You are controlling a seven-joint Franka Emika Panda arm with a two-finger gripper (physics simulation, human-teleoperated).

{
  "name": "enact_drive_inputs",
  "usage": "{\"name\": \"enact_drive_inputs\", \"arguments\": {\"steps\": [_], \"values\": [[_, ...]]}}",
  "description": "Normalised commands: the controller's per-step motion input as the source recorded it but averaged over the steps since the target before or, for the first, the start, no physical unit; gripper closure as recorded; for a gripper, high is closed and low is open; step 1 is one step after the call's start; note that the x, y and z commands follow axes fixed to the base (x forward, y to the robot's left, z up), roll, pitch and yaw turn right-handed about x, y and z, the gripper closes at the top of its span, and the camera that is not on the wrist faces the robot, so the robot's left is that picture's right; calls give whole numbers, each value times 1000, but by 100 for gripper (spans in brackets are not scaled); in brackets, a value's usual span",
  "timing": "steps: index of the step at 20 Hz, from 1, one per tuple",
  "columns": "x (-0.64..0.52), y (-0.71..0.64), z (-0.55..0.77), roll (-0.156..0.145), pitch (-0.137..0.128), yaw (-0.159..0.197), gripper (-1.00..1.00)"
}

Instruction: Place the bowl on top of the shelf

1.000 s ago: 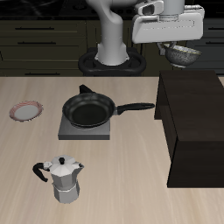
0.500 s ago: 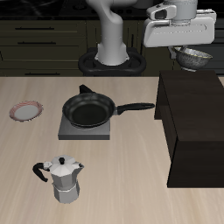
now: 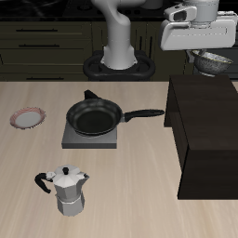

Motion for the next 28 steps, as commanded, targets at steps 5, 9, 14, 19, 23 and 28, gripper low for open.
{"name": "enact_drive_inputs", "arguments": {"steps": [5,9,14,19,23,28], "values": [[150,-39,-86,-15,9,6,100],[70,-34,-142,-7,12,2,100],[89,6,-229,7,15,15,100],[32,29,-189,11,18,11,100],[49,123,-227,49,22,35,100],[-5,153,-223,96,24,52,-100]]}}
